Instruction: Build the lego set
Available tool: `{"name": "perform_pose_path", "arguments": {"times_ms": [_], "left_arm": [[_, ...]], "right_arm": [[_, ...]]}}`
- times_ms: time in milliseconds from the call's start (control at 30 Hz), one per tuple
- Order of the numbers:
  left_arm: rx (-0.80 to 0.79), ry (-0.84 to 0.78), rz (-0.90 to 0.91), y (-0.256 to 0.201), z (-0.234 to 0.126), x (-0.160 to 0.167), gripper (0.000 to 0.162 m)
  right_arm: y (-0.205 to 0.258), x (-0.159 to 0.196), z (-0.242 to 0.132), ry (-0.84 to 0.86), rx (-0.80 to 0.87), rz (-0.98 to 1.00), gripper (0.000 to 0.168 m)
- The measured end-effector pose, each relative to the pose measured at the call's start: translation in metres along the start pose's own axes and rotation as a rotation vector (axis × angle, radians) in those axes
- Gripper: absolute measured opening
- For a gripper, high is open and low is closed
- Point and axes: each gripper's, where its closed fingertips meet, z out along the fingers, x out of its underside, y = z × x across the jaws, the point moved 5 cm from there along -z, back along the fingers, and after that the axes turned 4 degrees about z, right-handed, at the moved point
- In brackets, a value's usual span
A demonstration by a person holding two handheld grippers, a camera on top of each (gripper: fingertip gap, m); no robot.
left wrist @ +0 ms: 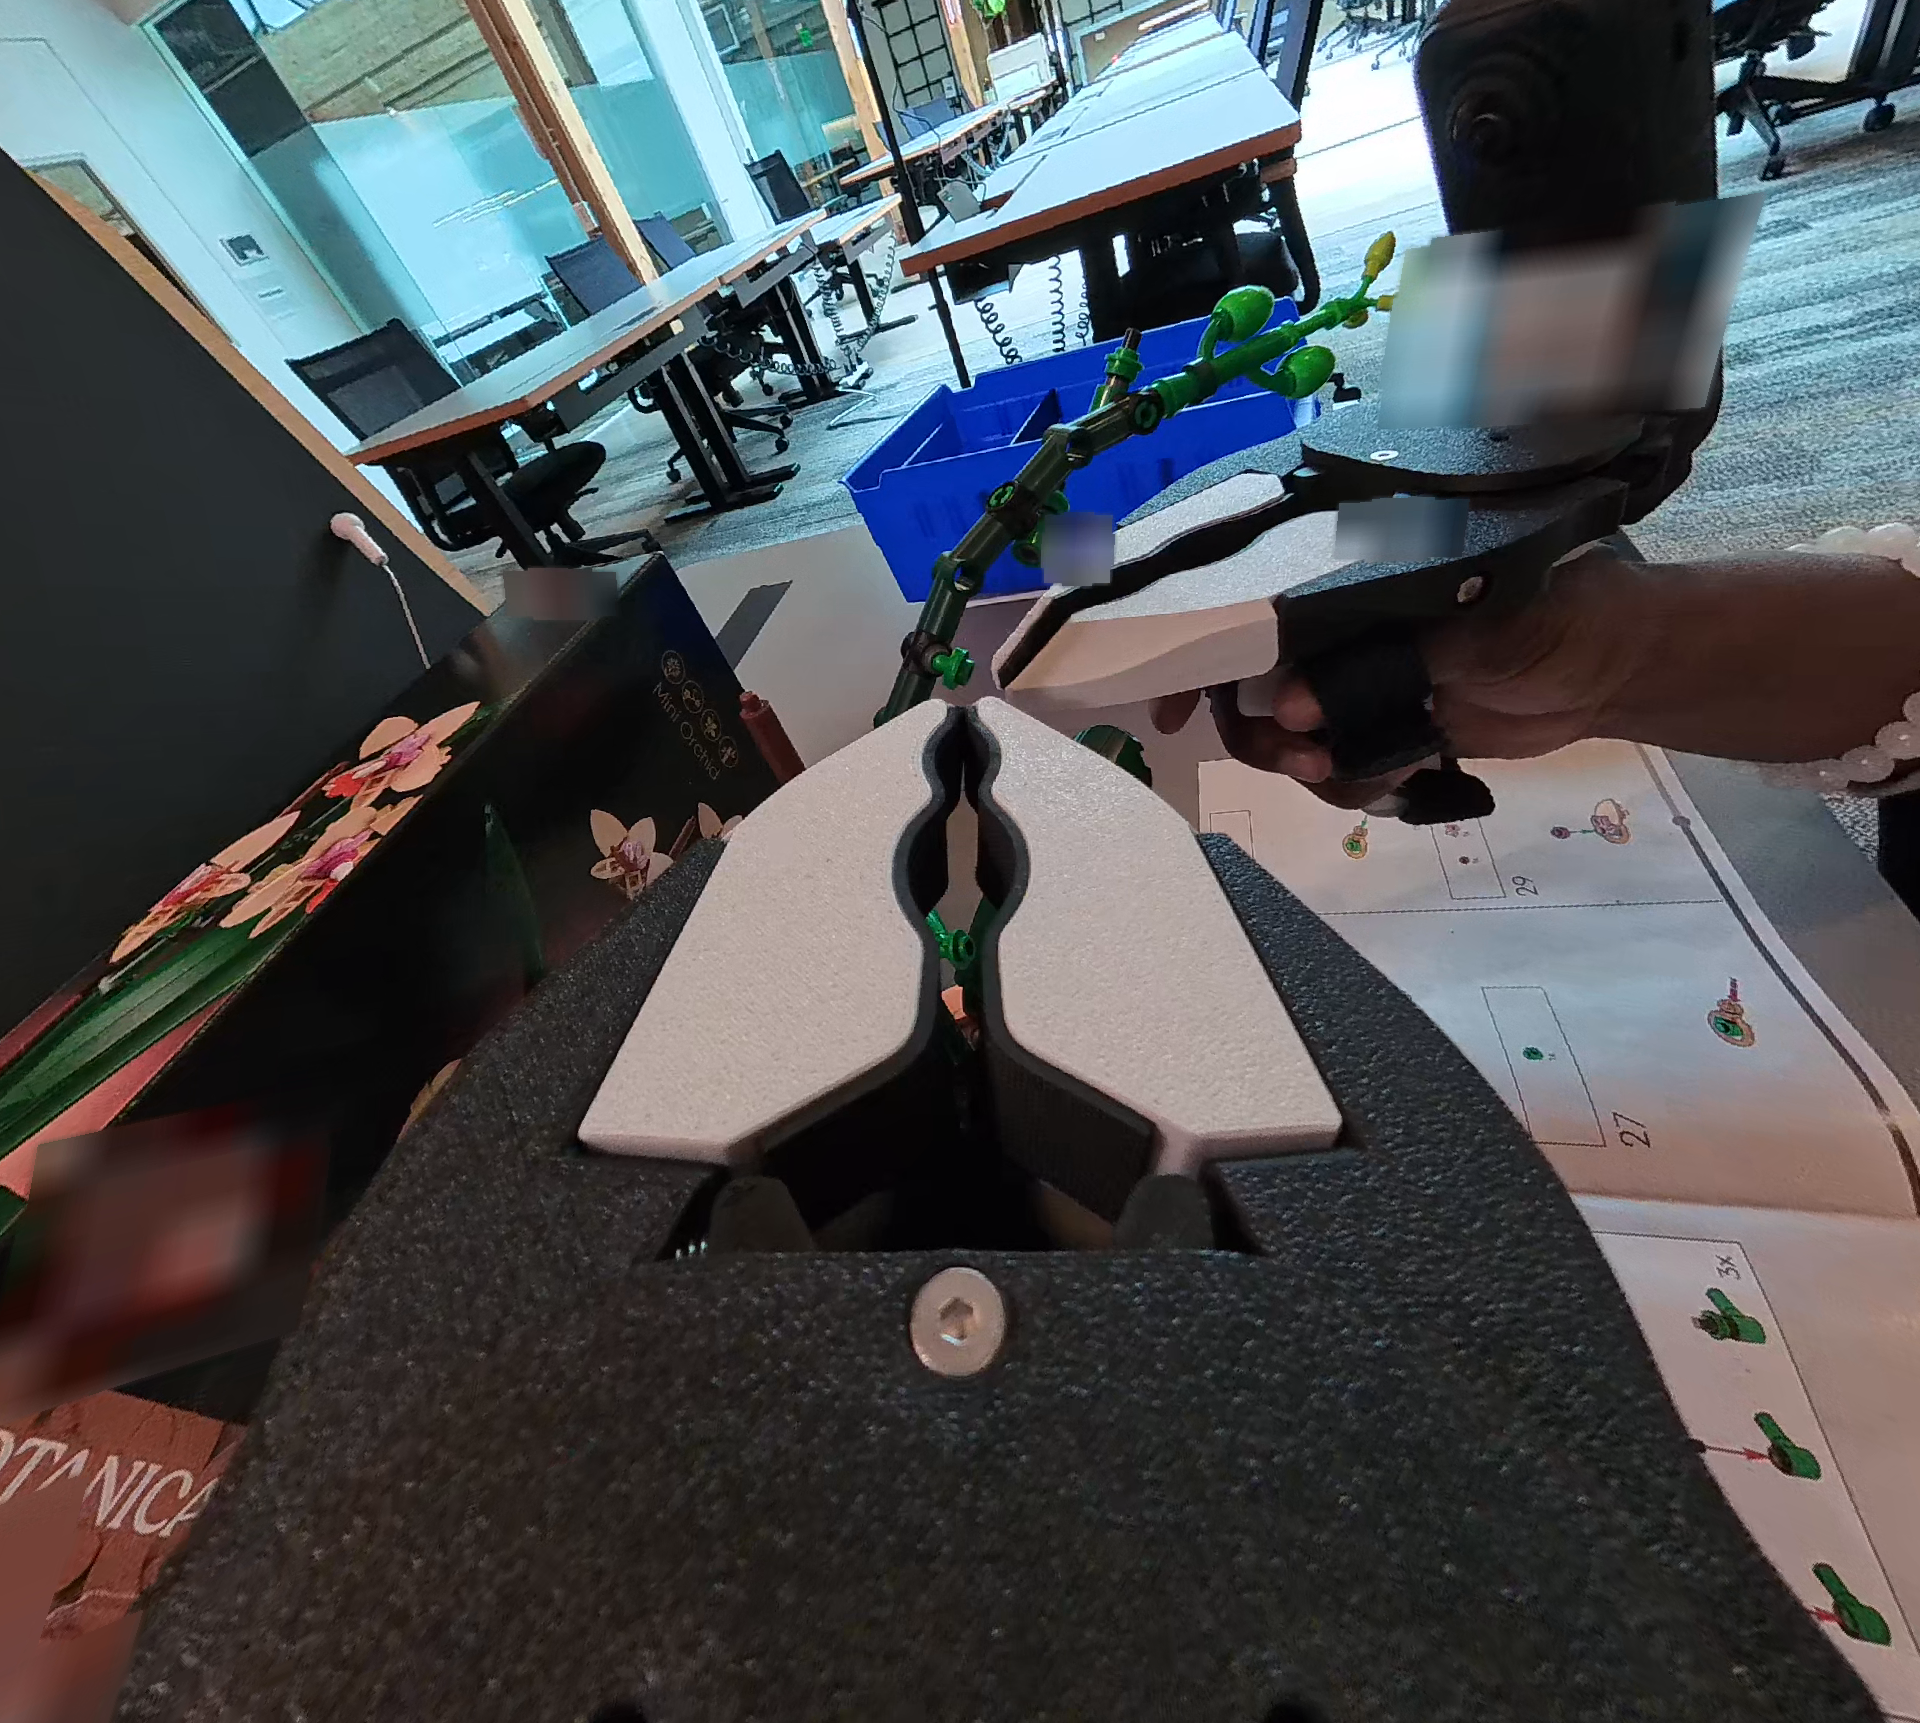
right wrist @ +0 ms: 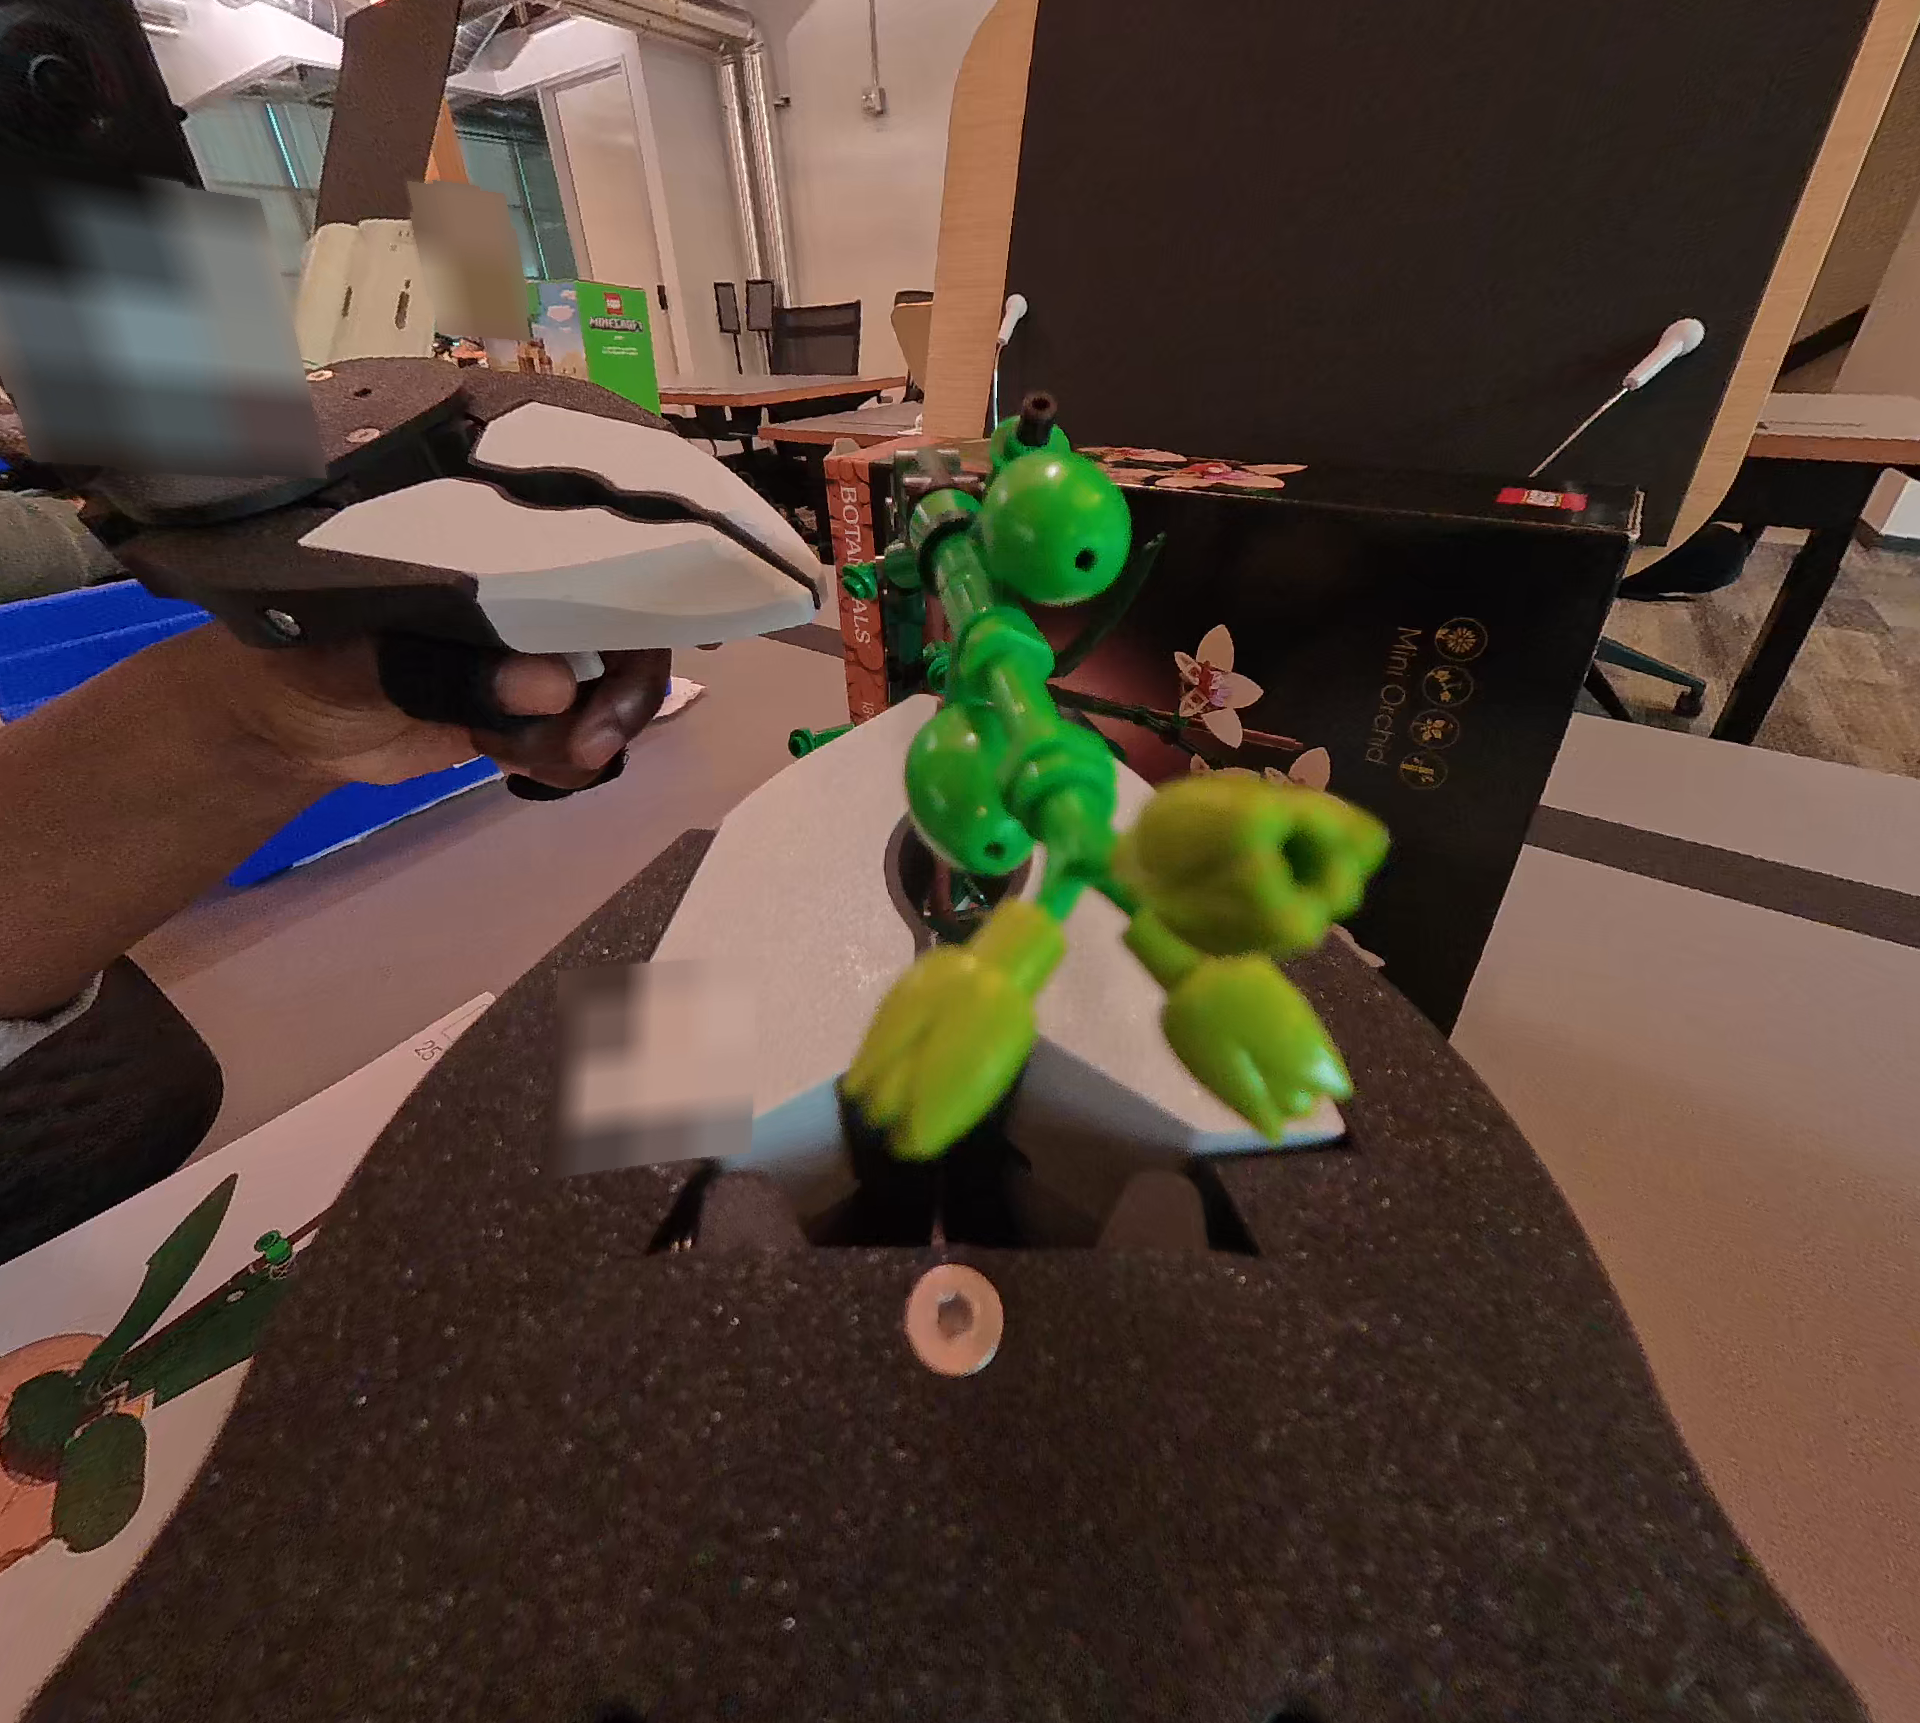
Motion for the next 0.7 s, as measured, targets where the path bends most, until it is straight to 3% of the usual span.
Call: {"name": "perform_pose_path", "arguments": {"times_ms": [333, 567, 700], "left_arm": [[-0.001, 0.003, 0.0, 0.0, 0.0, 0.0, 0.0], [0.0, -0.001, 0.001, -0.001, 0.0, -0.001, 0.0], [0.0, 0.0, 0.005, -0.001, 0.0, -0.001, 0.0]], "right_arm": [[-0.004, 0.005, -0.016, -0.022, 0.023, 0.025, 0.005], [-0.006, -0.009, -0.022, -0.146, -0.035, -0.046, 0.024], [-0.006, -0.018, -0.012, -0.222, -0.078, -0.1, 0.025]]}}
